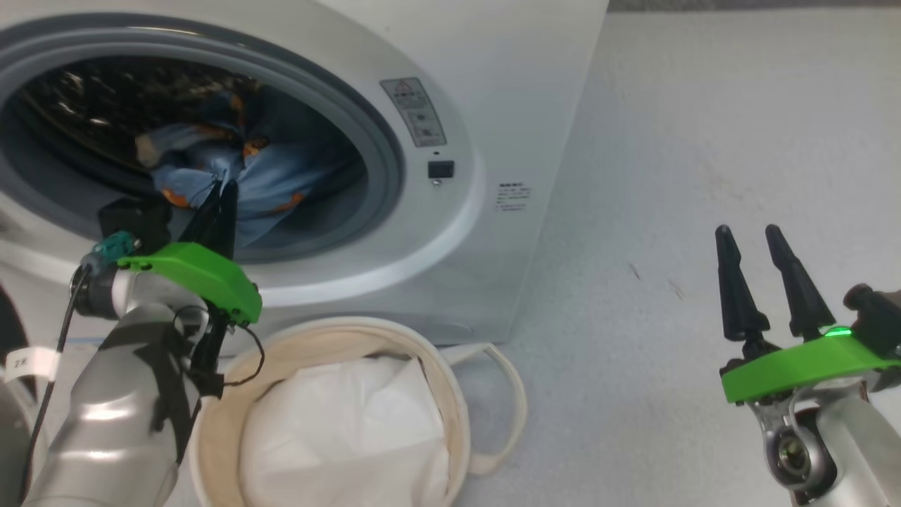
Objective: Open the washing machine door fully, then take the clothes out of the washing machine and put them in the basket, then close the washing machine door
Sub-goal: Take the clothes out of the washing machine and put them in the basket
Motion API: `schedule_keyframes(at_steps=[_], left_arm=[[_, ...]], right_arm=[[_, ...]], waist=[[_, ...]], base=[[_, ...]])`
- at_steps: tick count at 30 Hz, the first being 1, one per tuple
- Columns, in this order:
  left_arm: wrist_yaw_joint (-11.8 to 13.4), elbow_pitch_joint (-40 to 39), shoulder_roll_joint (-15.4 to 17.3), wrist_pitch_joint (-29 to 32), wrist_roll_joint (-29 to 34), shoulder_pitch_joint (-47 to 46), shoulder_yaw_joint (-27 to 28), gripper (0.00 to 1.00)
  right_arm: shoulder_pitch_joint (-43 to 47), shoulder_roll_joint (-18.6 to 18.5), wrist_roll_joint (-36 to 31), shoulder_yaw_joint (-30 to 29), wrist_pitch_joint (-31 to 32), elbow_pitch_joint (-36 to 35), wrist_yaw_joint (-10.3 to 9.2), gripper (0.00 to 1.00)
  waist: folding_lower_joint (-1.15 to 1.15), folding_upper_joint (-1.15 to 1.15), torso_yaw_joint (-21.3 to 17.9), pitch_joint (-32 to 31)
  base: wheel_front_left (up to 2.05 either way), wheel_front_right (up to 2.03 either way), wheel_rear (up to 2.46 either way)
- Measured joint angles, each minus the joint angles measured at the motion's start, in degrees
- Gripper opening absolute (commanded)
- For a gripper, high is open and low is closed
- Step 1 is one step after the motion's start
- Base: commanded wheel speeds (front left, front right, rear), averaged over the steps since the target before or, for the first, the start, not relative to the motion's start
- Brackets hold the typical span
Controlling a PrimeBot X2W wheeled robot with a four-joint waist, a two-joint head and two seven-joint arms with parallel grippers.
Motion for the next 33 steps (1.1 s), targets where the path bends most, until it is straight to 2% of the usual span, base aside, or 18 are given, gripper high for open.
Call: schedule_keyframes(at_steps=[6, 12, 14, 18, 29, 31, 33], left_arm=[[0.0, -7.2, 3.2, 0.8, -2.9, 3.3, -2.5, 0.0], [0.1, -16.4, 6.5, 4.9, -3.5, 7.0, -3.9, 0.0], [0.9, -20.5, 7.6, 6.9, -3.6, 8.1, -3.9, 0.0], [3.2, -30.8, 9.8, 11.6, -5.4, 10.2, -3.7, 0.0], [12.9, -63.7, 16.7, 22.7, -8.8, 16.9, 0.4, 0.0], [14.5, -67.3, 17.3, 24.5, -8.8, 17.5, 0.5, 0.0], [15.1, -68.6, 17.3, 25.3, -8.9, 18.2, 0.4, 0.0]], right_arm=[[1.2, 0.5, 0.5, 0.5, 0.0, 0.5, 0.0, 1.0], [3.4, 0.7, 0.5, 0.5, 0.0, 0.6, 0.0, 1.0], [4.2, 0.8, 0.5, 0.4, 0.0, 0.6, 0.0, 1.0], [5.2, 1.1, 0.5, 0.3, 0.0, 0.6, 0.0, 1.0], [7.4, 1.7, 0.5, 0.0, 0.3, 0.4, 0.0, 1.0], [7.6, 1.9, 0.5, -0.1, 0.6, 0.2, 0.0, 1.0], [7.6, 2.1, 0.5, -0.1, 0.6, 0.2, 0.0, 1.0]], waist=[[0.0, 0.0, 2.0, -3.7], [0.0, 0.0, 4.0, -7.1], [0.0, 0.0, 4.6, -8.0], [0.0, 0.0, 5.5, -9.4], [0.0, 0.0, 6.1, -12.0], [0.0, 0.0, 6.3, -11.9], [0.0, 0.0, 6.3, -11.8]], base=[[0.0, 0.0, 0.0], [0.0, 0.0, 0.0], [0.0, 0.0, 0.0], [0.0, 0.0, 0.0], [0.0, 0.0, 0.0], [0.0, 0.0, 0.0], [0.0, 0.0, 0.0]])
